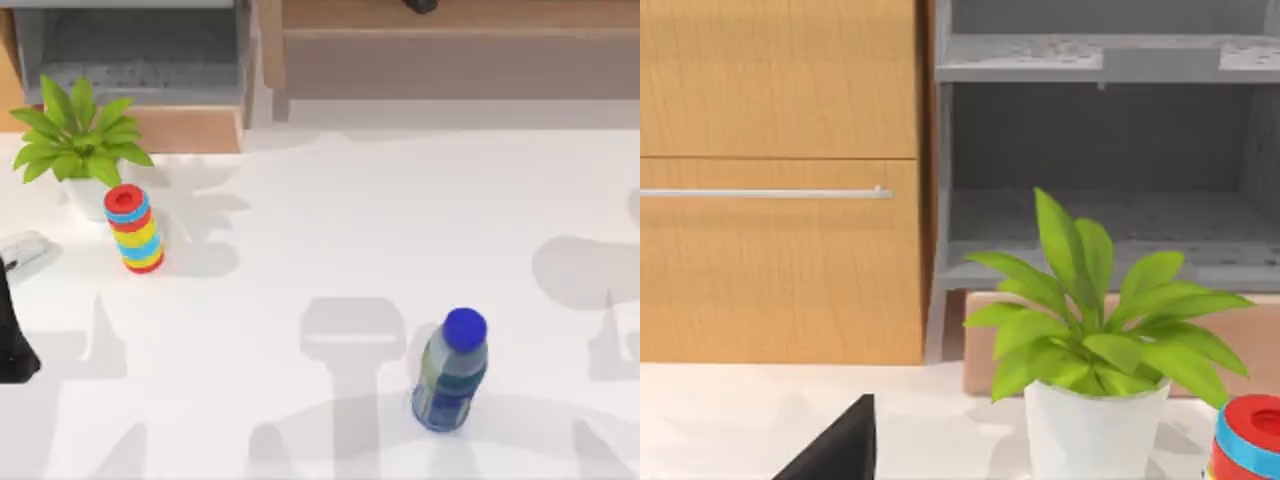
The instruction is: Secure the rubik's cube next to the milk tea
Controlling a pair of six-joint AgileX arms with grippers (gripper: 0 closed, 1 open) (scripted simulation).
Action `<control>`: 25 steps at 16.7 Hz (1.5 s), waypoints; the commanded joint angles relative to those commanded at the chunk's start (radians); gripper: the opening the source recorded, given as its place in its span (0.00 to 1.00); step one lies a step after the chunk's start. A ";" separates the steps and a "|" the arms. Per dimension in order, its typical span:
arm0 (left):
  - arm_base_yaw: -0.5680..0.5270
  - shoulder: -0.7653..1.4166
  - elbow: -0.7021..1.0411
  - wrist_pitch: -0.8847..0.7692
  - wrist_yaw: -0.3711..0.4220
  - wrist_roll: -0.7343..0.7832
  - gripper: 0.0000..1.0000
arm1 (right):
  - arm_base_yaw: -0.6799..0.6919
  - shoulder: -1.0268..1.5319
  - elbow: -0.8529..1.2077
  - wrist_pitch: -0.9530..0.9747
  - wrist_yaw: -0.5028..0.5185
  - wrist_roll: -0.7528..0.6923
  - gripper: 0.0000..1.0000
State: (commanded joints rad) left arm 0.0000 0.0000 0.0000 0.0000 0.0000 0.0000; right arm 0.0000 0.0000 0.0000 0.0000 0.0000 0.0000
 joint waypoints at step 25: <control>0.000 0.000 0.000 0.000 0.000 0.000 1.00 | -0.317 1.675 0.796 0.883 -0.290 0.013 1.00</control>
State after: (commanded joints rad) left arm 0.0000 0.0000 0.0000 0.0000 0.0000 0.0000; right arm -0.3172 1.6746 0.7960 0.8826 -0.2897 0.0126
